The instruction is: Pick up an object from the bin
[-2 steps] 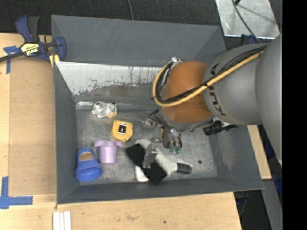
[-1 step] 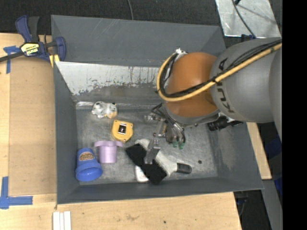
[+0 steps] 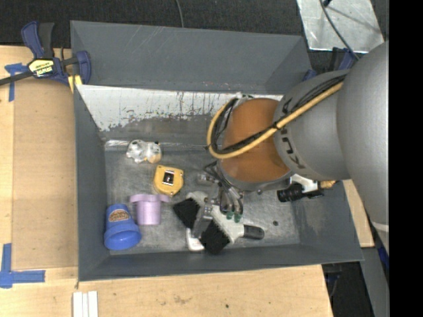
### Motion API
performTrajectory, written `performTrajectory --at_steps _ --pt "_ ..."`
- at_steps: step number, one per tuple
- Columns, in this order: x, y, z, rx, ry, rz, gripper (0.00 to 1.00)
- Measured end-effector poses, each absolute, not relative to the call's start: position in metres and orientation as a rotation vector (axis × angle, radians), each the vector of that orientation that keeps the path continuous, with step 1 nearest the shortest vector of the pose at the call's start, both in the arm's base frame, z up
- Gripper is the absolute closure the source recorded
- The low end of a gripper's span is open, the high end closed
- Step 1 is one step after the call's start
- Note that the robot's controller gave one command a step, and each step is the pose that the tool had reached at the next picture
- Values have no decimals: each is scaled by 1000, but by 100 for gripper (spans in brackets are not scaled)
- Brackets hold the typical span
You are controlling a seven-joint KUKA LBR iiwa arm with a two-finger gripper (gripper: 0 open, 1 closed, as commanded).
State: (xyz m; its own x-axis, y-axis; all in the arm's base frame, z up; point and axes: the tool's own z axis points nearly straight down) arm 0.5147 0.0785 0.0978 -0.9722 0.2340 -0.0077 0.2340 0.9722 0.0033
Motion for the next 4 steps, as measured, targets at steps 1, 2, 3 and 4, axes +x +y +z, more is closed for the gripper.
performTrajectory --at_steps 1,2,3,4 --pt "509 73 79 555 3088 13 100" --pt "509 73 79 555 3088 13 100" --pt "508 73 82 554 3091 11 100" --pt "507 72 88 552 3090 5 100"
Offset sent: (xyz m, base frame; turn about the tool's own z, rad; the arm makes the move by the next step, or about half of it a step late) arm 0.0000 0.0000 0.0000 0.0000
